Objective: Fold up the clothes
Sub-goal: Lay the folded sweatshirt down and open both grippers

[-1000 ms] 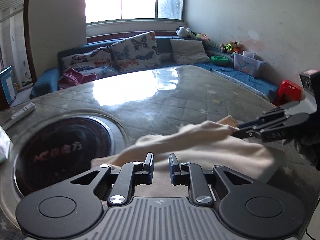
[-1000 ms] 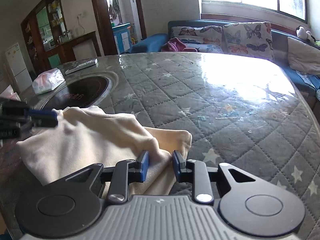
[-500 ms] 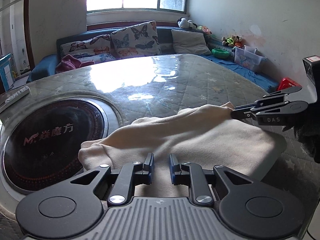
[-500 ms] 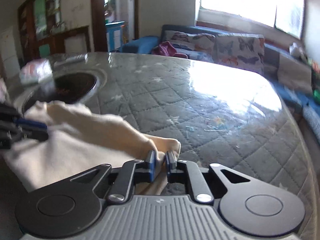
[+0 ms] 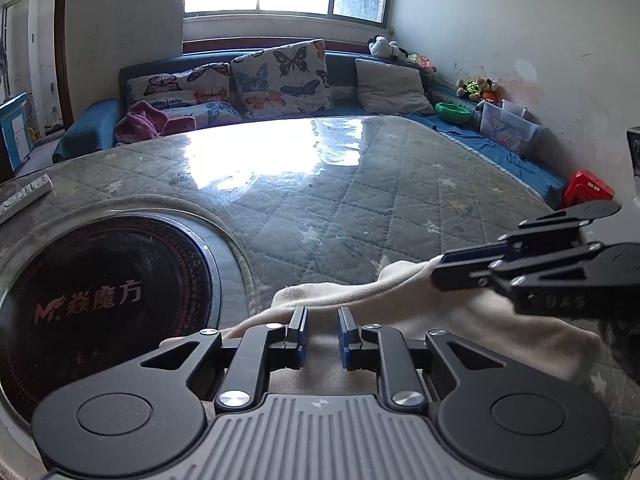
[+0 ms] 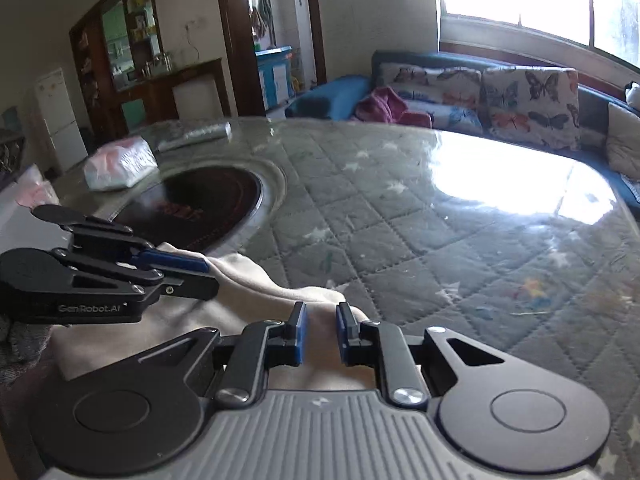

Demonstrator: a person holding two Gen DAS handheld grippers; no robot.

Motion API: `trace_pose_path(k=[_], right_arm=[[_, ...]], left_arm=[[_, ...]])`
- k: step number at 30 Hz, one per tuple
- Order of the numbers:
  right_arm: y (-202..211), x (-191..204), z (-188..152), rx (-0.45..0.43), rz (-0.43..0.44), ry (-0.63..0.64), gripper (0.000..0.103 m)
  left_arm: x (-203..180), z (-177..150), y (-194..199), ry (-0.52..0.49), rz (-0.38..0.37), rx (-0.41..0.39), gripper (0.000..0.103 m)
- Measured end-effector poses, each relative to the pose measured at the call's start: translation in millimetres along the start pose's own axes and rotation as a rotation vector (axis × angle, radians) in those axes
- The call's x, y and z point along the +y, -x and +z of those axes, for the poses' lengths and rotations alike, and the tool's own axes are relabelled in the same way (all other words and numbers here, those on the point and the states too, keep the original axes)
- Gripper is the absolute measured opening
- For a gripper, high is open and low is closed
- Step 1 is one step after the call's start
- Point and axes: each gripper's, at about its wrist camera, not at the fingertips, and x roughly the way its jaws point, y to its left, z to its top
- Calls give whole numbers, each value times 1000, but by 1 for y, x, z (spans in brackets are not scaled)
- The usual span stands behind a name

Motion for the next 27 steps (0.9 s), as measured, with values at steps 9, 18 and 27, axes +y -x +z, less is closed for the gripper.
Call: trace_pose_path(k=[9, 18, 27], right_arm=[[-5, 0, 0, -20, -17, -16, 16], [-17, 4, 6, -15, -25, -12, 16], [-7, 7, 4, -22, -25, 6, 16]], left_arm=[[1, 1, -6, 16, -1, -6, 19], [-9, 10, -3, 19, -21, -37, 19], [-11, 10, -15, 13, -19, -26, 19]])
